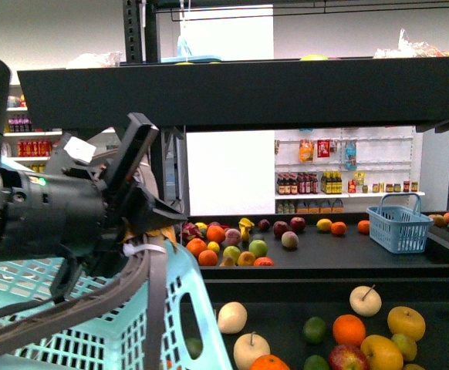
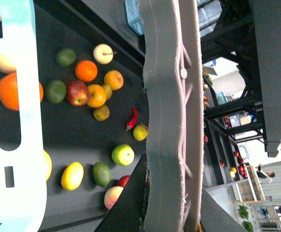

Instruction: Pick lemon from shelf

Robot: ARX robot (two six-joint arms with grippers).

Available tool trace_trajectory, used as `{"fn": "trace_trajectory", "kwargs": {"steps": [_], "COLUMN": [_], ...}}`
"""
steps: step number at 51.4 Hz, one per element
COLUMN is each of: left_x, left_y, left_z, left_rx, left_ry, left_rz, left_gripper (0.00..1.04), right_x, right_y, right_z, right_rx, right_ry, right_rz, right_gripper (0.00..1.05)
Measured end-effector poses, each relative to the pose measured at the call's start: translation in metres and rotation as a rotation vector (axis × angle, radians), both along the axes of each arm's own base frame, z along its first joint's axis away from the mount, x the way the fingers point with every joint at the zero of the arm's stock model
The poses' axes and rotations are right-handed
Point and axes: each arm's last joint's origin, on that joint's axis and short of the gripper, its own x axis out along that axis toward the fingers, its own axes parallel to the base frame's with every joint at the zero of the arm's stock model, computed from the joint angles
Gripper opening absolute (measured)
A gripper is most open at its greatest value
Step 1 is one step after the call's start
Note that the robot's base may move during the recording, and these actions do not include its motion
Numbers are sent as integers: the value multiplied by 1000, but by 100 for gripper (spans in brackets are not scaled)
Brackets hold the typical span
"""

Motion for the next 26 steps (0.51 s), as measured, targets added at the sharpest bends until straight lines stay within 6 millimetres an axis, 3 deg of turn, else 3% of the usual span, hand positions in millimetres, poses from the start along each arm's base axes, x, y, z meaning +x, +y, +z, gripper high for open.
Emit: {"fn": "trace_trajectory", "kwargs": {"steps": [8,15,19,26], "left_x": [4,9,11,12], "left_y": [-20,-26,-27,-26], "left_z": [-9,-13,-14,-14], "left_rx": [0,2,7,13], "left_ry": [3,-4,-6,-12], "left_rz": [-54,-68,-65,-59], "left_gripper": [9,9,9,9], "right_x": [0,0,2,32], "right_y": [0,0,-1,-7], "right_z": [0,0,-2,14], "right_rx": [0,0,-33,-28], "right_ry": [0,0,116,256], "right_rz": [0,0,-131,-168], "right_gripper": [97,97,97,97]}}
